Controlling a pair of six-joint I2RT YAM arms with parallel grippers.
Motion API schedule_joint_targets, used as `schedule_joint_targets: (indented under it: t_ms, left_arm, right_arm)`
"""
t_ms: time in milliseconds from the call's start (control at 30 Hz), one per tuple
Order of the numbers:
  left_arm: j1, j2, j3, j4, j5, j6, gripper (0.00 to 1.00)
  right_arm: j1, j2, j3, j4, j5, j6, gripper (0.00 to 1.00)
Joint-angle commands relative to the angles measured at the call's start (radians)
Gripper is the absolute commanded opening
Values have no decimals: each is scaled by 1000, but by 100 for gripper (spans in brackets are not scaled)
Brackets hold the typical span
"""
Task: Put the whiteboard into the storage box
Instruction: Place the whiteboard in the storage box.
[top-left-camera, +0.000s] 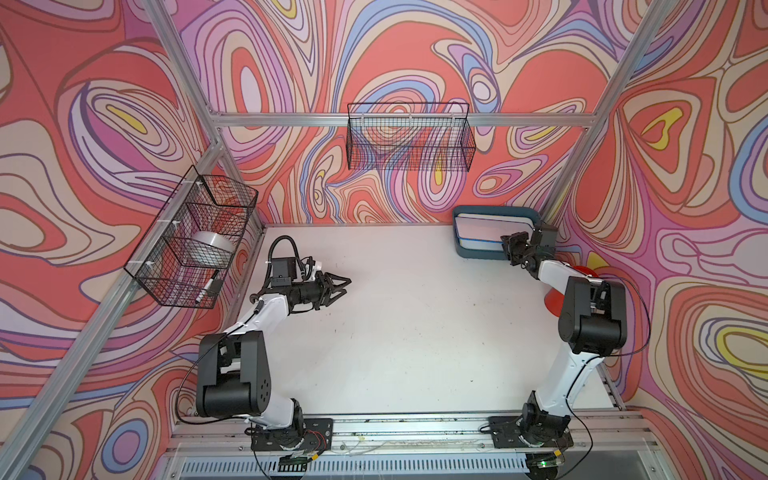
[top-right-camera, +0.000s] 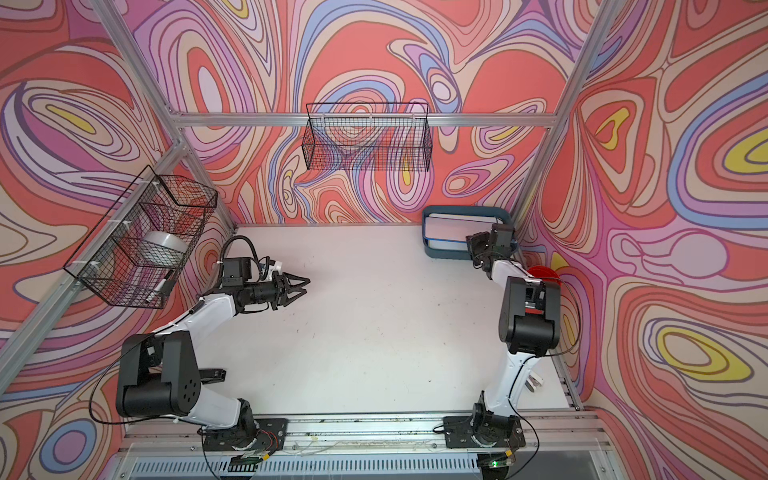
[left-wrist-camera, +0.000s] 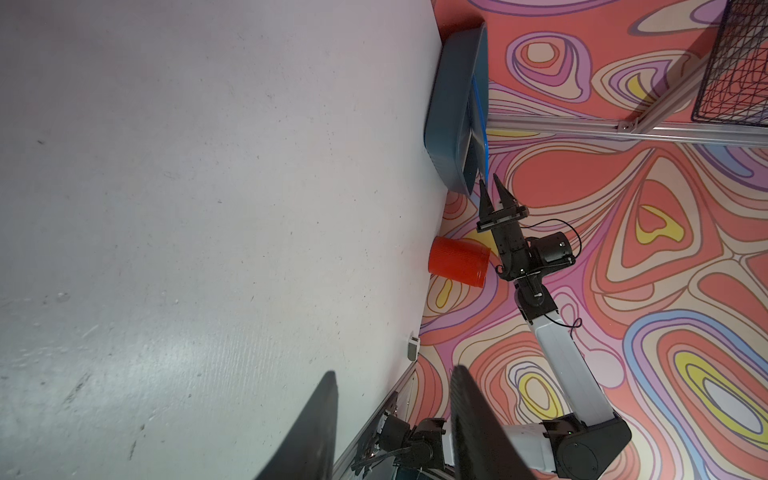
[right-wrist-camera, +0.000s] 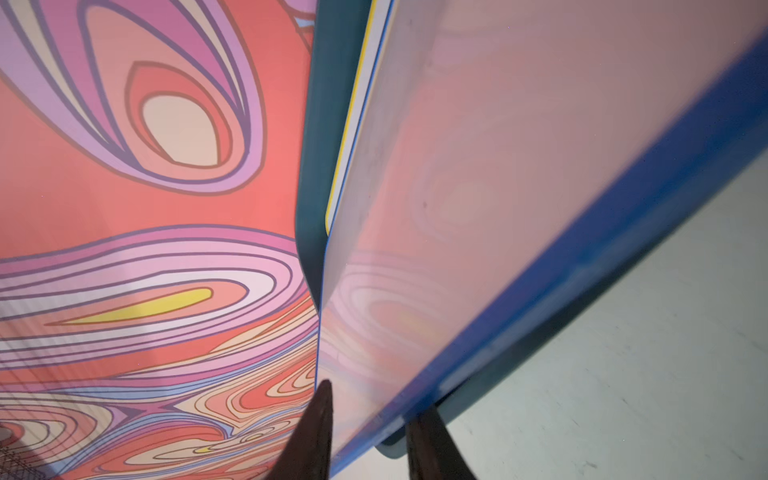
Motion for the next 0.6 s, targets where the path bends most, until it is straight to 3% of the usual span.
schedule_joint_targets:
  t_ms: [0, 167, 433, 567]
  left_arm:
    - [5, 11, 17, 8, -7, -2, 40]
    - [5, -2, 26, -27, -12, 18, 40]
    - [7, -13, 80, -123, -36, 84, 40]
    - [7, -9, 93, -127, -34, 88, 41]
  right_arm:
    - [7, 30, 76, -99, -79, -119, 32]
    - [-4, 51, 160, -197, -81, -194, 35]
    - [-14, 234, 546, -637, -142, -458, 35]
    - [-19, 250, 577, -705, -155, -518, 36]
